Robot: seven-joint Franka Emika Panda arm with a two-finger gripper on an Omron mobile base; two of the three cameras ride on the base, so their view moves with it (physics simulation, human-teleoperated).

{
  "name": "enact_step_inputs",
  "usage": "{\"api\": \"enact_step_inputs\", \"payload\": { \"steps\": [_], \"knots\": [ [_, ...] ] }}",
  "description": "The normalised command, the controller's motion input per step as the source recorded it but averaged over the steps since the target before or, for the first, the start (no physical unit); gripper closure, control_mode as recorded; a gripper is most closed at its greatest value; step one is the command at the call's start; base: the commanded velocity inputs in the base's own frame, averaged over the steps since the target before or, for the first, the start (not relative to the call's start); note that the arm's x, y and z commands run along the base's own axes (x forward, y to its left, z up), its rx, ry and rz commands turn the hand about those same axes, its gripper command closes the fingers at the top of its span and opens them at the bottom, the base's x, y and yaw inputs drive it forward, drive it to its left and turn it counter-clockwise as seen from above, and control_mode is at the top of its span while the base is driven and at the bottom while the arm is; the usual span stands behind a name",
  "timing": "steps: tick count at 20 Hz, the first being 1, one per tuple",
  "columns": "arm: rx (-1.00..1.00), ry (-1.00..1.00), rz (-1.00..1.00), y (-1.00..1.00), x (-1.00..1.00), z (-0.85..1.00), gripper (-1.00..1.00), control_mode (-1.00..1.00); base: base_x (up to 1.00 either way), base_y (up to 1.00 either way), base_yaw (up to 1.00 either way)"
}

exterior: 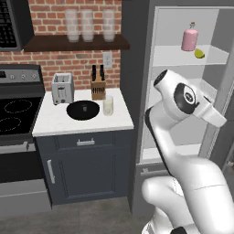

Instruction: Grab a lemon wedge from the fridge and one ice cube from the ice bowl, and put them in the glass of lemonade.

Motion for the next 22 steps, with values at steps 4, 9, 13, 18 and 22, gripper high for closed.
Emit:
{"api": "enact_step_inputs", "payload": {
  "steps": [4, 9, 13, 18, 22],
  "knots": [
    [0.09, 0.0, -0.21, -1.0, -1.0, -0.07, -1.0, -1.0, 0.0, 0.0, 0.0],
    [0.12, 0.0, -0.23, -1.0, -1.0, -0.01, -1.0, -1.0, 0.0, 0.0, 0.0],
    [0.06, -0.01, -0.03, -0.2, -1.0, 0.11, -1.0, -1.0, 0.0, 0.0, 0.0],
    [-0.08, 0.0, 0.24, 0.99, -0.61, 0.39, -1.0, -1.0, 0.0, 0.0, 0.0],
    [0.0, 0.01, 0.39, 0.95, -0.16, 0.73, -1.0, -1.0, 0.0, 0.0, 0.0]
  ]
}}
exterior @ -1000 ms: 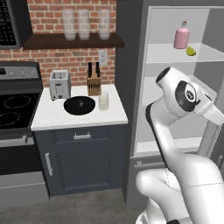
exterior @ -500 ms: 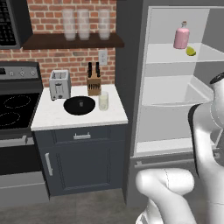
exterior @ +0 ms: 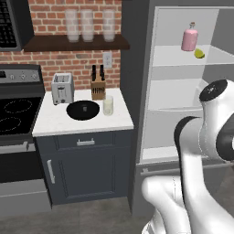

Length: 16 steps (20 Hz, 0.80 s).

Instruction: Grab a lemon wedge from the fridge and one ice cube from the ice bowl, and put them in the glass of lemonade.

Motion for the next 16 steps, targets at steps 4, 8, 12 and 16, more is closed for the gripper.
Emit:
{"api": "enact_step_inputs", "payload": {
  "steps": [4, 8, 12, 16],
  "knots": [
    [0.19, 0.18, 0.57, 0.19, 0.04, 0.29, -1.0, -1.0, 0.0, 0.0, 0.0],
    [0.32, 0.23, 0.67, 0.0, 0.04, 0.0, -1.0, -1.0, 0.0, 0.0, 0.0],
    [0.36, 0.23, 0.71, 0.0, 0.05, 0.0, -1.0, -1.0, 0.0, 0.0, 0.0],
    [0.39, 0.38, 0.61, 0.27, 0.45, 0.0, -1.0, -1.0, 0.0, 0.0, 0.0]
  ]
}}
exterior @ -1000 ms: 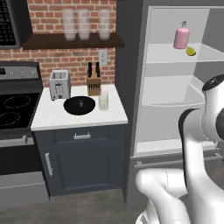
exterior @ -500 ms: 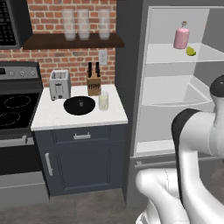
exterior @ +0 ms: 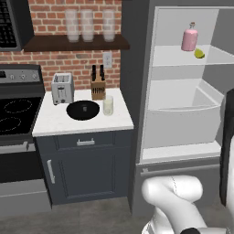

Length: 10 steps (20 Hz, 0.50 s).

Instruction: Grab a lemon wedge from the fridge and one ice cube from the ice bowl, and put them in the glass of lemonade.

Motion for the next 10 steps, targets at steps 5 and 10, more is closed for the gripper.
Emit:
{"api": "enact_step_inputs", "payload": {
  "steps": [5, 10],
  "knots": [
    [0.25, 0.38, 0.55, 0.65, 0.17, 0.0, -1.0, -1.0, 0.0, 0.0, 0.0],
    [0.03, 0.06, 0.16, 0.24, 0.02, -0.01, -1.0, -1.0, 0.0, 0.0, 0.0]
  ]
}}
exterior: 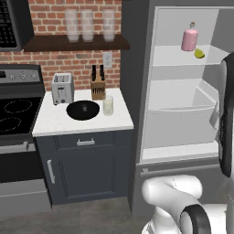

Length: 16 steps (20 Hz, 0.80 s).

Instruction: Grab a lemon wedge from the fridge and one ice cube from the ice bowl, and put them in the glass of lemonade.

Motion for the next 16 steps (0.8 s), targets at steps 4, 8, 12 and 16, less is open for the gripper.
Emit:
{"api": "enact_step_inputs", "payload": {
  "steps": [4, 8, 12, 16],
  "knots": [
    [-0.09, -0.68, 0.0, -0.33, -0.14, -0.05, -1.0, -1.0, 0.0, 0.0, 0.0],
    [0.0, -0.38, 0.0, -0.34, 0.14, -0.06, -1.0, -1.0, 0.0, 0.0, 0.0],
    [0.0, -0.02, 0.03, -0.18, 0.08, -0.02, -1.0, -1.0, 0.0, 0.0, 0.0],
    [0.02, 0.0, 0.02, -0.62, 0.01, 0.0, -1.0, -1.0, 0.0, 0.0, 0.0]
  ]
}}
